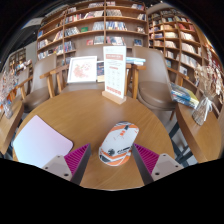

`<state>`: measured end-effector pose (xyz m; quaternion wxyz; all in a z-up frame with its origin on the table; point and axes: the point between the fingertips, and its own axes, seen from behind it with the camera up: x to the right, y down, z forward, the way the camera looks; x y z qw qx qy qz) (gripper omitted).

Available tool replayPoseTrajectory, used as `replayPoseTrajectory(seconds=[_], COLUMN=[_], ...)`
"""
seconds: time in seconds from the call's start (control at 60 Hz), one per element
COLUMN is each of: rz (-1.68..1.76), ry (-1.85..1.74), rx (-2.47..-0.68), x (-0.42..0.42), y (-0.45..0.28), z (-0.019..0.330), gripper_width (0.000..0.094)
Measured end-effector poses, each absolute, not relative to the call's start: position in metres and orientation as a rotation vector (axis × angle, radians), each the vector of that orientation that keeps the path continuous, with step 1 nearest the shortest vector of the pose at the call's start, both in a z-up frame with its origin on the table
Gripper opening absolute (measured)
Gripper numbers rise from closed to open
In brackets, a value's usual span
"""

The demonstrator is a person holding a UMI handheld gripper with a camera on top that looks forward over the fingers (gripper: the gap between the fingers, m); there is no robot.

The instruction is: Arrange mouse

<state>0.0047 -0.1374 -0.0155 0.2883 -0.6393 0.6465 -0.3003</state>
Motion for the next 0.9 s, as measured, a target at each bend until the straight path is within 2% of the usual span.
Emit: replayPoseTrajectory(seconds=[0.35, 0.517, 0.6, 0.633, 0.667, 0.683, 0.8, 0.9], rz=[-0.780, -0.767, -0.773, -0.781, -0.786, -0.780, -0.798, -0.820], ry=[1.693, 1.662, 1.663, 1.666, 1.665, 1.662, 1.678, 1.636], rx=[-1.742, -1.760, -1.756, -1.755, -1.757, -1.758, -1.816, -1.767], x=[0.056, 0.070, 0.072, 0.072, 0.073, 0.073, 0.067, 0.063], y=[-0.129, -0.125, -0.125, -0.126, -0.127, -0.125, -0.128, -0.112], z=[-0.015, -0.015, -0.015, -0.015, -0.015, -0.015, -0.012, 0.019], gripper_width=[0.0854, 0.0822, 0.0726, 0.0650, 0.0506, 0.0484, 0.0426, 0.0413])
